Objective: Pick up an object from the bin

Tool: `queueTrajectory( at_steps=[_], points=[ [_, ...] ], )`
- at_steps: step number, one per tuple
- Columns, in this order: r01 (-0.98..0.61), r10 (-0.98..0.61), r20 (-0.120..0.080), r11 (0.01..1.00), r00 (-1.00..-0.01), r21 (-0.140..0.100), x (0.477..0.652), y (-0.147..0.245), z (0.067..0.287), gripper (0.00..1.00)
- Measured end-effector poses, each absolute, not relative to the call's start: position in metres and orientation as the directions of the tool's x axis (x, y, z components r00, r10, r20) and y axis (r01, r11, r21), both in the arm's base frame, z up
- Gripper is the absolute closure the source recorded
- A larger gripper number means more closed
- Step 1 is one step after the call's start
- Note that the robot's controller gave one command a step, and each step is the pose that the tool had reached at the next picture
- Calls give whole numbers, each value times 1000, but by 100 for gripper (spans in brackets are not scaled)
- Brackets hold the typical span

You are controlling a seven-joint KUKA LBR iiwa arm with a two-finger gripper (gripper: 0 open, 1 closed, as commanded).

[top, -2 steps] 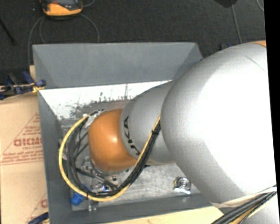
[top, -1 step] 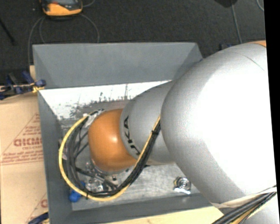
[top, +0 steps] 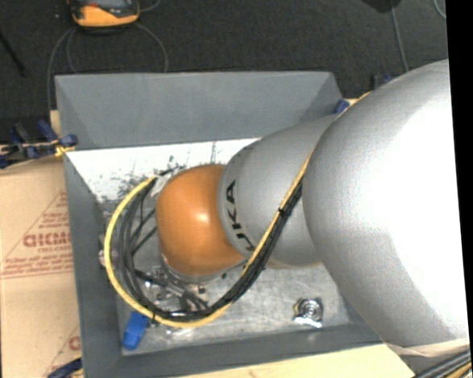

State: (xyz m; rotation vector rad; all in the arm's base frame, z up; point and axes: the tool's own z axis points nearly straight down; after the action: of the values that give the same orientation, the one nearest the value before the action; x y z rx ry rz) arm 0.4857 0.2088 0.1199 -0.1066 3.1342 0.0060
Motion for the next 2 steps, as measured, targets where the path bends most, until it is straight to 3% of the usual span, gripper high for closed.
queueTrajectory(
  at_steps=[1, 2],
  points=[
    [-298, -298, -2, 954, -954, -2, 507, 103, 127, 100],
    [-426, -426, -2, 905, -905, -4, 501, -66, 132, 100]
  ],
)
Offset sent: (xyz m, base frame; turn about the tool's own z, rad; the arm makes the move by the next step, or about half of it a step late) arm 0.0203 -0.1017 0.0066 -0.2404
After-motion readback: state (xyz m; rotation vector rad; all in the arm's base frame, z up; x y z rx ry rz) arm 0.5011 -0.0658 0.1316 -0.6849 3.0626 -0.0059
